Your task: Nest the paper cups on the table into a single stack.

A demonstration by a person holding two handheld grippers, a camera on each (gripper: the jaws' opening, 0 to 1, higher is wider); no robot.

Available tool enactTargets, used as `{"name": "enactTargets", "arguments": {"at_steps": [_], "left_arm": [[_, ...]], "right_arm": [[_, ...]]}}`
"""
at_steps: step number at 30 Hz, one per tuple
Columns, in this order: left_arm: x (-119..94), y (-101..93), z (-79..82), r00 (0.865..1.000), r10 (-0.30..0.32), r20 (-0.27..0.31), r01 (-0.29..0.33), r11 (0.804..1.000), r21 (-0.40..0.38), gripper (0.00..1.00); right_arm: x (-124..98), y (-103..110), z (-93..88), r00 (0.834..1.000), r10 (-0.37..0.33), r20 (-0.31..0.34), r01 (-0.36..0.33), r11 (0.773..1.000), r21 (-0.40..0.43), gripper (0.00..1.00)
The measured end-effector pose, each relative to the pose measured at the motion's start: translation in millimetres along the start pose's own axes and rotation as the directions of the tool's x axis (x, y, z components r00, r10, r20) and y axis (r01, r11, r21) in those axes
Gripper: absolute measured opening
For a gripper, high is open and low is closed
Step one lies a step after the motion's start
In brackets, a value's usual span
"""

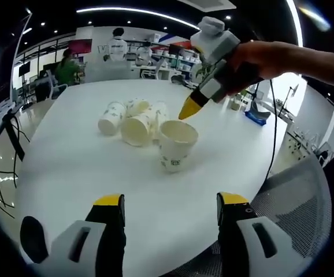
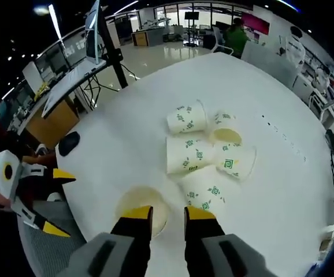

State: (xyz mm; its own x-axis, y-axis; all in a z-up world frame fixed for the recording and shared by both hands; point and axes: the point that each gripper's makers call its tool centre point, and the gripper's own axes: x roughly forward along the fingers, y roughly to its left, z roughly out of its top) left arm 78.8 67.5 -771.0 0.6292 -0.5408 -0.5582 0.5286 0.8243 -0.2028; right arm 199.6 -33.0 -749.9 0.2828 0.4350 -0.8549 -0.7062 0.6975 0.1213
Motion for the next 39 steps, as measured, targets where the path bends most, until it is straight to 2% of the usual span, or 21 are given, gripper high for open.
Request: {"name": "enactTargets", "arguments": {"at_steps": [3, 6, 16, 24, 32, 39], "left_arm": [[0, -0.1, -0.8, 1.0, -0.003, -0.004, 0.003, 1.0, -0.002, 0.64], [2, 1.8, -2.9, 1.0, -0.006, -0.007, 0.006, 1.0, -0.002, 0.64], [3, 1.9, -3.4, 1.0, -0.012, -0.013, 0.012, 1.0, -0.005, 0.64], [3, -0.2, -3.4, 1.0, -0.016, -0.008, 0.016, 0.999, -0.036, 0.64], [6, -18.7, -7.3, 0.996, -0.084, -0.043, 0.085, 0.996, 0.023, 0.64], [9, -3.5, 2.8, 0.996, -0.077, -0.041, 0.079, 0.996, 0.045, 0.63]], "right_arm": [[-10, 3, -2.6, 0.999, 0.014, 0.037, -0.015, 0.999, 0.034, 0.24], [-11, 0, -5.2, 0.997, 0.022, 0.068, -0.028, 0.996, 0.089, 0.3], [-23, -14, -27.1, 0.988, -0.04, 0.152, 0.029, 0.997, 0.076, 0.45], [-37, -18, -40.0, 0.967, -0.087, 0.241, 0.067, 0.994, 0.088, 0.55], [-48, -6, -56.9, 0.948, -0.114, 0.298, 0.086, 0.991, 0.105, 0.6], [-54, 1, -71.5, 0.938, -0.142, 0.317, 0.103, 0.985, 0.136, 0.63]]}}
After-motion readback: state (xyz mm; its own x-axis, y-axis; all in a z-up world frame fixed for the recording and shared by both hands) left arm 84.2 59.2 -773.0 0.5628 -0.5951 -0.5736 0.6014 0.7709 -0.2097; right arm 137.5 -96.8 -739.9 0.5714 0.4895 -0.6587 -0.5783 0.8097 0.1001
